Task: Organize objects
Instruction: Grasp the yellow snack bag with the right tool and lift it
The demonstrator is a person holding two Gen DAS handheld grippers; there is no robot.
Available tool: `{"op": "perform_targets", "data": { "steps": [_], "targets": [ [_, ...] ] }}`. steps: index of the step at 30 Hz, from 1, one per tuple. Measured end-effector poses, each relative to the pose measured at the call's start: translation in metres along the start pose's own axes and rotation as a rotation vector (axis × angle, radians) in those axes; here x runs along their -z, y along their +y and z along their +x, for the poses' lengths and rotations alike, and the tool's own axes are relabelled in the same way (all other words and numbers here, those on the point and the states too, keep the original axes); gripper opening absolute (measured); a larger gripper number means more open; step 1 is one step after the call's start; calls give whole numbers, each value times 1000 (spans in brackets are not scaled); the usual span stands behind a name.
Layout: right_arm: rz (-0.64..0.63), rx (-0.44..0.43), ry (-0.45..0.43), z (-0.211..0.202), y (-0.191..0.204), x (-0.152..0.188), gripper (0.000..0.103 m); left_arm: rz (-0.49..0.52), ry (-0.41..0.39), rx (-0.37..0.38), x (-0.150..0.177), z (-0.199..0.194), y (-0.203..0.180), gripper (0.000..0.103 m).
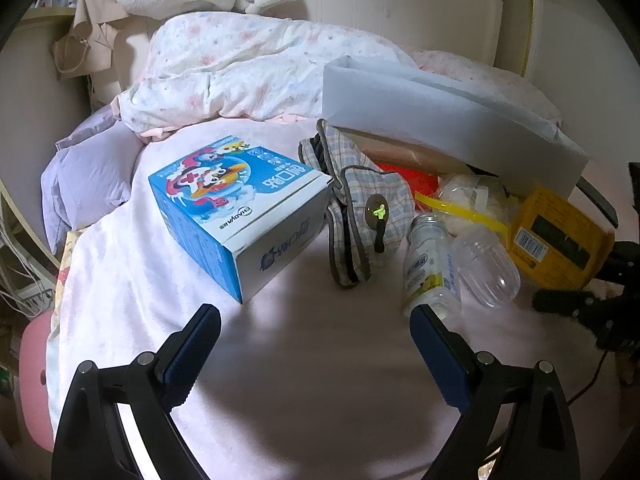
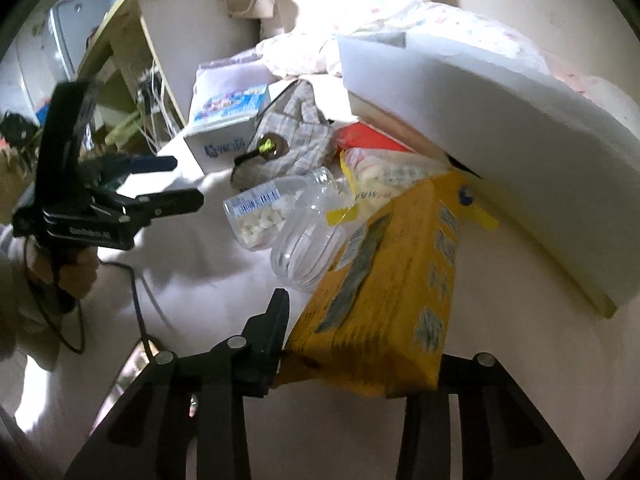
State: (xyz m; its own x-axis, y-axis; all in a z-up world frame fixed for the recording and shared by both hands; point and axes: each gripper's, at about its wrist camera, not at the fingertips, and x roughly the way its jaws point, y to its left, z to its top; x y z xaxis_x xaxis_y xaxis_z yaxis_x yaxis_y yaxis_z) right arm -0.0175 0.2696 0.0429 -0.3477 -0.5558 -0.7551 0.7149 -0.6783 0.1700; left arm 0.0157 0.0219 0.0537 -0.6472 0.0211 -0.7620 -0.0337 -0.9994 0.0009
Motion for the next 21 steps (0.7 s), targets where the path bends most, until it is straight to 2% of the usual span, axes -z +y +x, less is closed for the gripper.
{"op": "perform_targets", "data": {
  "steps": [2,4,7,13,21],
  "targets": [
    [-13,34,-19,-8,1,-2,24,-4,-1,13,-5,-2,3,95],
    [-20,49,-45,-19,2,-5,21,-5,2,29,-4,-4,4,95],
    [-23,38,-85,-27,4,-11,20,1,6,39,-6,-3,4,95],
    [-25,35,-88,-28,3,-12,20,23,14,40,-5,-3,-1,95],
    [-6,11,-123,-39,4,-25,20,18,-25,55,-21,-11,-1,95]
  ]
}}
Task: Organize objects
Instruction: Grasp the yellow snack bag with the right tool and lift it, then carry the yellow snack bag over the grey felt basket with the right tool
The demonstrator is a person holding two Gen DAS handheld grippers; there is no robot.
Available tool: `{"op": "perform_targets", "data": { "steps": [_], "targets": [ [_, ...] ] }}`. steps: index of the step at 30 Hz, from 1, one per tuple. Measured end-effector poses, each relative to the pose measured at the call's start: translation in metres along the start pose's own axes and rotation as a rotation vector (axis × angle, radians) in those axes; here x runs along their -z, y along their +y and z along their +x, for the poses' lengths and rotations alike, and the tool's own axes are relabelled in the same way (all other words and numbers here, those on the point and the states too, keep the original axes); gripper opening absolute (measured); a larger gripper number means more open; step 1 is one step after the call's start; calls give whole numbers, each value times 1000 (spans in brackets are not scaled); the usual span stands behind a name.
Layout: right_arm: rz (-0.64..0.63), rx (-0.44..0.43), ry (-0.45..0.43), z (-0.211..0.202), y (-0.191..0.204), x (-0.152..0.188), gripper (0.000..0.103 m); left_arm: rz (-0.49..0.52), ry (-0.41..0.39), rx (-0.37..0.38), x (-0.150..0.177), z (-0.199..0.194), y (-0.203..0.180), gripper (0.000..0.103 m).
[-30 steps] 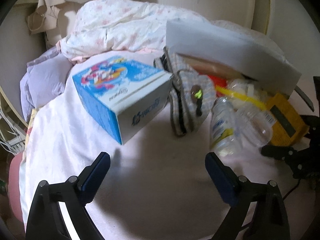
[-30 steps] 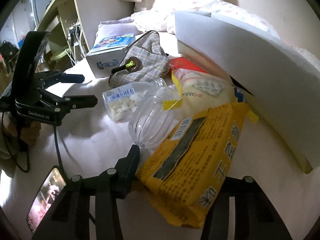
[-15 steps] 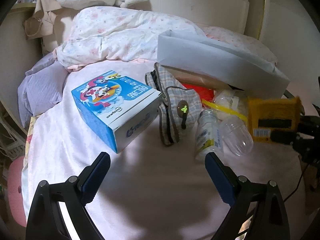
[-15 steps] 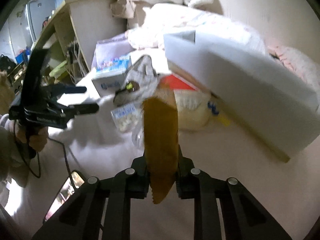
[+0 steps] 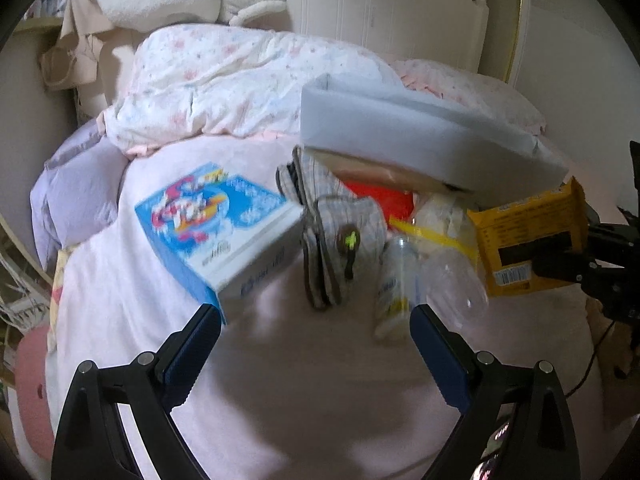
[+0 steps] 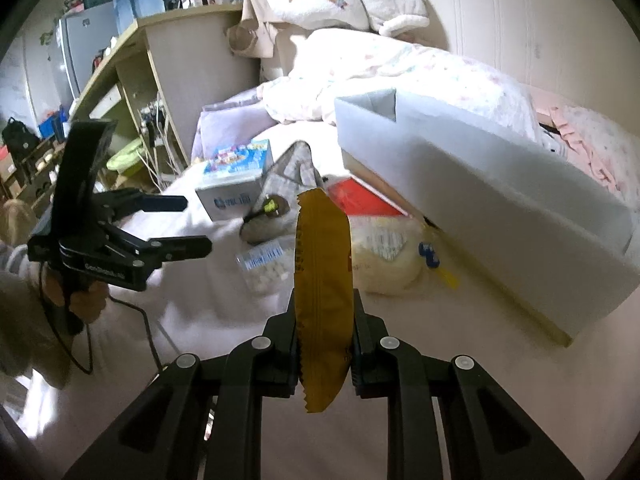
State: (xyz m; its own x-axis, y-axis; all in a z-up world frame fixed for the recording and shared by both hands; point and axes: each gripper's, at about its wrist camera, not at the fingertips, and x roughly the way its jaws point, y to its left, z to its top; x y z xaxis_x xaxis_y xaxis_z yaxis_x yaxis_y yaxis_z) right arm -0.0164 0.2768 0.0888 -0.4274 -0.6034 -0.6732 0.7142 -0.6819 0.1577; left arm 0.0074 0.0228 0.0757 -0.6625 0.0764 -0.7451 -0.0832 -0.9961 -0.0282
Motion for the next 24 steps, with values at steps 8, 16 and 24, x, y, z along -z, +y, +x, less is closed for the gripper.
{"op": "perform_targets", "data": {
  "steps": [8,16,24],
  "targets": [
    [76,-38,-51,-25,-12,-36,20,5,-34,42,-48,-7,-8,95],
    [113,-33,-60,-51,-27,-96,20,17,-56,129,-121,-10,-20,95],
    [236,152,-89,-50,-52,-145,20,78,-68,125,-173,8,-48,95]
  ]
}}
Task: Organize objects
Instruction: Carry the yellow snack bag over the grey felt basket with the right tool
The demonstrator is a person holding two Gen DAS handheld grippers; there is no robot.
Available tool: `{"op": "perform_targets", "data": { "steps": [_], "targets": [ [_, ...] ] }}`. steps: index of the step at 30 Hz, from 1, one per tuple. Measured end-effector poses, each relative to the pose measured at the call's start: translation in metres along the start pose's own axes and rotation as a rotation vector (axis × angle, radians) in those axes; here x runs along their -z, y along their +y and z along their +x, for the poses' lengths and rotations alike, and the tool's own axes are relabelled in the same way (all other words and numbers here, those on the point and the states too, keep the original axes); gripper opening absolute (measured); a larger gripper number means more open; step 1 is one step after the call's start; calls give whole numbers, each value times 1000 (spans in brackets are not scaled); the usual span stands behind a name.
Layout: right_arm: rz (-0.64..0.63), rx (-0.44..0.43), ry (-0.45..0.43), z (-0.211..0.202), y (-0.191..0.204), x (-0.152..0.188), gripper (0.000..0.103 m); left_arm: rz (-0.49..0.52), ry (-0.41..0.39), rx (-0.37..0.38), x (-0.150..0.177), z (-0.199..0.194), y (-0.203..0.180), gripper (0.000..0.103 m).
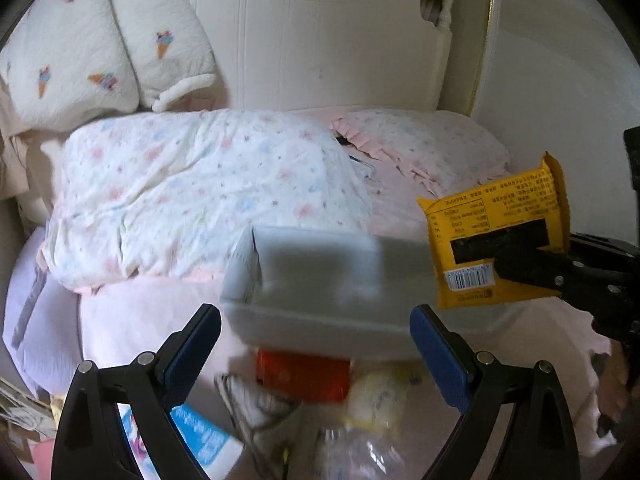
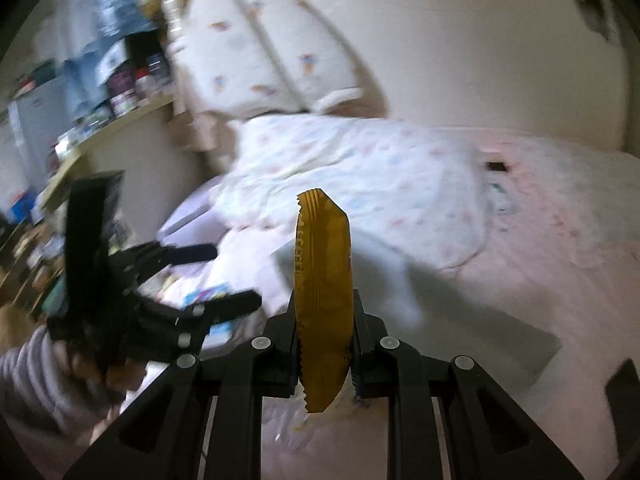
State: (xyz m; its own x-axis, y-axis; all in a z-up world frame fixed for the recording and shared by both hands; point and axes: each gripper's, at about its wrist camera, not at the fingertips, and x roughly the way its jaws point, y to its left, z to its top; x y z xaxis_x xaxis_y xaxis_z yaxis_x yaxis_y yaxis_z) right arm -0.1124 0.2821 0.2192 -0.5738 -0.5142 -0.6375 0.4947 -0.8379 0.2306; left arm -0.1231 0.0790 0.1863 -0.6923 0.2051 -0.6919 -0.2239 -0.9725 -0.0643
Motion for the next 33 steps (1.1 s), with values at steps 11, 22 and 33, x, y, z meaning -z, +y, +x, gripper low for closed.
{"op": "perform_targets", "data": {
  "steps": [11,22,33],
  "targets": [
    [174,153,167,31,-45,20,20,34,53,5,6,35,-35,91],
    [194,224,272,62,-58,39,20,70,111,3,17,57,-47,84],
    [198,256,286,67,-61,43,20,1,131,32,26,60,-36,84]
  ]
}}
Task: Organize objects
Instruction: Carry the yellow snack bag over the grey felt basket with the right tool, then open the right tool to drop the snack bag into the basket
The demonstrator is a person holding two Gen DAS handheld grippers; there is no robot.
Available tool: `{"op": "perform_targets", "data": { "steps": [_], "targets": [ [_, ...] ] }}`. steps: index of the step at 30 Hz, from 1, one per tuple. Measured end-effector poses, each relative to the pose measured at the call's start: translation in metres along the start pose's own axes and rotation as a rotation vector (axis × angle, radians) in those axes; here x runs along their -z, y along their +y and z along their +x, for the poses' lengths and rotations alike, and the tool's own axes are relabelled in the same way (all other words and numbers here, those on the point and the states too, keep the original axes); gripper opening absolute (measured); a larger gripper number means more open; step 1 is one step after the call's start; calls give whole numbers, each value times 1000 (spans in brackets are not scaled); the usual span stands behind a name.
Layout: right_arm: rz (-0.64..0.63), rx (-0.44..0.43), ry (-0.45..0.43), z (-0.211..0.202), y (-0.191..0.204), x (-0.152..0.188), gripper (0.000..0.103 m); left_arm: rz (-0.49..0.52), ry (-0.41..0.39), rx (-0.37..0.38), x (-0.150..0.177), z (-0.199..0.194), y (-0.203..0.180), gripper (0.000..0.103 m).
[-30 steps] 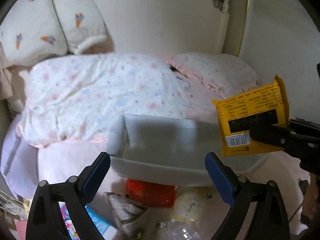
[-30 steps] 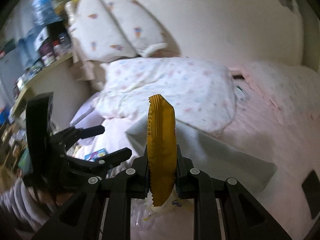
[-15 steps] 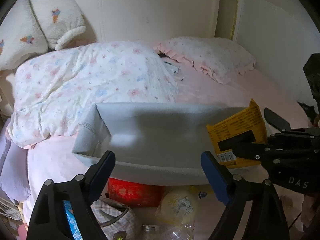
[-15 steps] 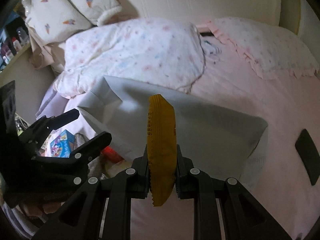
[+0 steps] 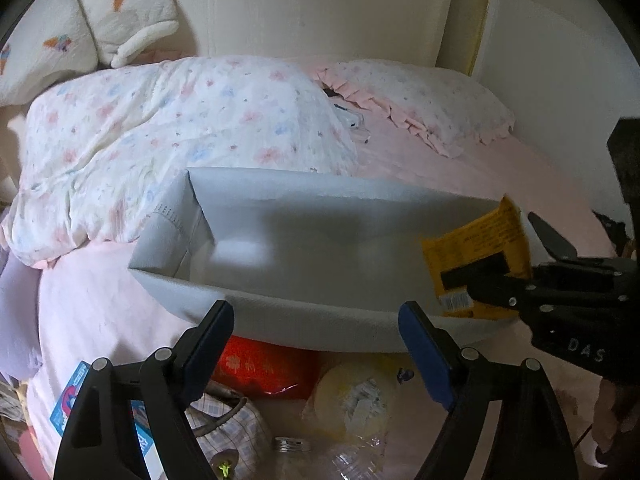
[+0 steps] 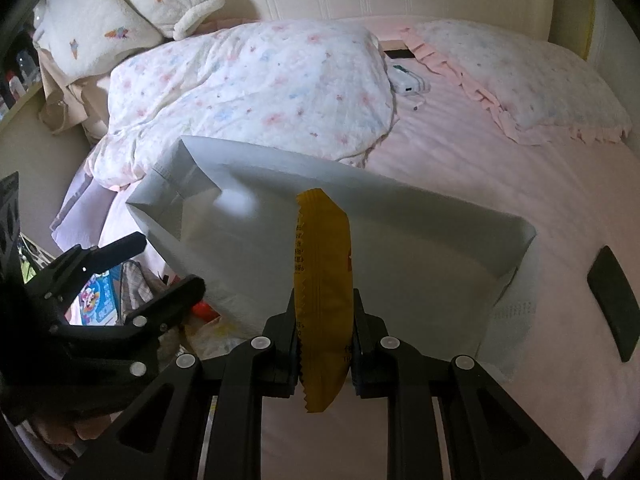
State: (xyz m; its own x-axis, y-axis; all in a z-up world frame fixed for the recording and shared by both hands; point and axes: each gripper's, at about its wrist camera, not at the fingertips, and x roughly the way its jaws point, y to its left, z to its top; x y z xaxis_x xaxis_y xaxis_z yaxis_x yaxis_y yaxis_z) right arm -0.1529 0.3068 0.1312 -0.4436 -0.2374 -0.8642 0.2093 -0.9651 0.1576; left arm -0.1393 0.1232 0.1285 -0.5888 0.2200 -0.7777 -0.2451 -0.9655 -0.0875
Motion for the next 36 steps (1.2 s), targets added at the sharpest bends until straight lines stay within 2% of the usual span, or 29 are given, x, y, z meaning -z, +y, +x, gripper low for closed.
{"op": "perform_targets", "data": {
  "steps": [2,9,19,25,29,36],
  "targets": [
    [8,5,11,2,-1,-1,23,-6,-9,4,-1,-3,1,84],
    [28,47,18,0,-6,-1,25,1,-24,0,-3,-8,-1,84],
    [-42,209,-67,-22,-1,-4,27,10,-49,-20,1,-21,1,84],
    [-40,184,-30,-14,-3,-1,27,-10,-58,-35,6,-28,10,84],
    [26,105,20,-2,-13,-2,27,-41,-59,-28,10,-33,19,84],
    [92,106,119,31,-21,0,27,-97,-55,-29,17,-37,32,84]
  ]
}}
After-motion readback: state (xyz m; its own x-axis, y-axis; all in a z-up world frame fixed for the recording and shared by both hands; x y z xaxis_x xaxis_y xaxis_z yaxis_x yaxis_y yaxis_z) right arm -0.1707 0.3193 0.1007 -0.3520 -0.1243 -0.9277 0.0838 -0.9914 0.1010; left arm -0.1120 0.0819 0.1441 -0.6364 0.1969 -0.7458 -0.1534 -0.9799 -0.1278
